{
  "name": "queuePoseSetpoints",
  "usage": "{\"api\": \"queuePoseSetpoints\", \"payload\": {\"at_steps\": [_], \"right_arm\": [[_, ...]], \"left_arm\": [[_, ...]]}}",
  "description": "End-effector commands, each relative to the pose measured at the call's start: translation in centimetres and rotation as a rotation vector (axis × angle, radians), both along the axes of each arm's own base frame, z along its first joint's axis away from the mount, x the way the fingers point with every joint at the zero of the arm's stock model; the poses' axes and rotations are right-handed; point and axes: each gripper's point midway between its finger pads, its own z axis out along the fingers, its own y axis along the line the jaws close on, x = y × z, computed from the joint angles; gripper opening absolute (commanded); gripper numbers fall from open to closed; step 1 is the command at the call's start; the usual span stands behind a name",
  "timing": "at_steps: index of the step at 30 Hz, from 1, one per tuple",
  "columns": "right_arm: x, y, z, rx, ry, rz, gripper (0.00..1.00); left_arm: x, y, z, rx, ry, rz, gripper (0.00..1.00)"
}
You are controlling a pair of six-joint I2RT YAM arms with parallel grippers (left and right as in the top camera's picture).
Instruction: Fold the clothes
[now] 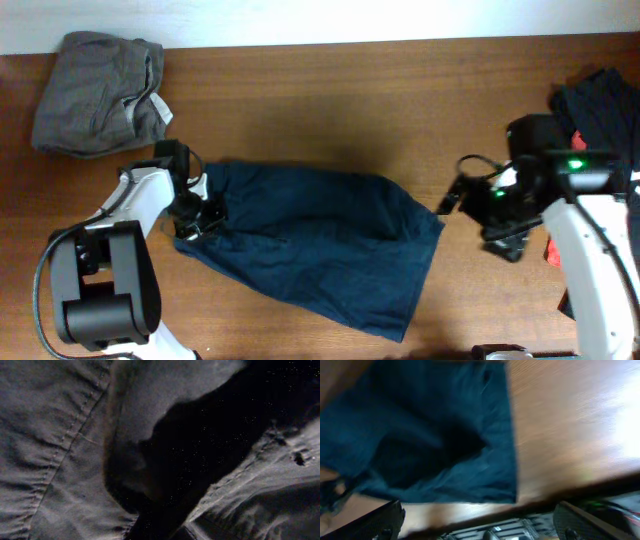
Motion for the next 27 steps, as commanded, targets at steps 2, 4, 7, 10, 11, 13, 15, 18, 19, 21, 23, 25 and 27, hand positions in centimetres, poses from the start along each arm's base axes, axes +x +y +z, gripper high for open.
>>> {"api": "queuePoseSetpoints", "payload": {"at_steps": [2, 4, 7, 10, 11, 13, 15, 18, 19, 21, 23, 25, 27], "right_arm": [[-0.3, 5.7, -2.2, 0.241, 0.029, 0.053, 1.00], [0.0, 6.2, -3.4, 0.245, 0.026, 0.034, 1.00], [0.3, 6.3, -5.1, 0.250, 0.031, -0.007, 1.00], [0.1, 6.4, -7.0, 0.261, 0.060, -0.071, 1.00], [-0.1, 6.5, -7.5, 0.268, 0.074, -0.085, 1.00], [-0.6, 6.7, -8.2, 0.286, 0.094, -0.102, 1.00], [-0.8, 7.1, -8.9, 0.313, 0.097, -0.101, 0.99], [-0.4, 7.1, -9.1, 0.316, 0.077, -0.098, 0.99], [-0.1, 7.2, -9.0, 0.319, 0.063, -0.098, 0.99], [0.3, 7.1, -9.0, 0.317, 0.050, -0.110, 0.99], [0.8, 7.1, -9.2, 0.315, 0.038, -0.111, 0.96], [1.0, 7.1, -9.6, 0.314, 0.043, -0.112, 0.93], [0.9, 7.1, -10.2, 0.311, 0.064, -0.115, 0.91]], "left_arm": [[1.6, 0.9, 0.2, 0.023, -0.043, 0.026, 0.01], [1.7, 0.9, 0.2, 0.024, -0.040, 0.049, 0.01], [2.0, 0.9, 0.2, 0.027, -0.030, 0.114, 0.01], [3.0, 1.0, 0.2, 0.028, -0.052, 0.183, 0.01], [3.3, 1.0, 0.2, 0.028, -0.064, 0.189, 0.01], [3.8, 1.0, 0.2, 0.027, -0.083, 0.189, 0.01], [3.9, 1.1, 0.3, 0.027, -0.090, 0.188, 0.01], [3.9, 1.1, 0.3, 0.027, -0.090, 0.188, 0.01], [3.9, 1.1, 0.3, 0.027, -0.090, 0.188, 0.01], [3.9, 1.1, 0.3, 0.027, -0.090, 0.188, 0.01], [4.0, 1.1, 0.3, 0.027, -0.090, 0.188, 0.01], [4.1, 1.1, 0.3, 0.027, -0.093, 0.189, 0.01], [4.3, 1.1, 0.5, 0.027, -0.101, 0.189, 0.01]]}}
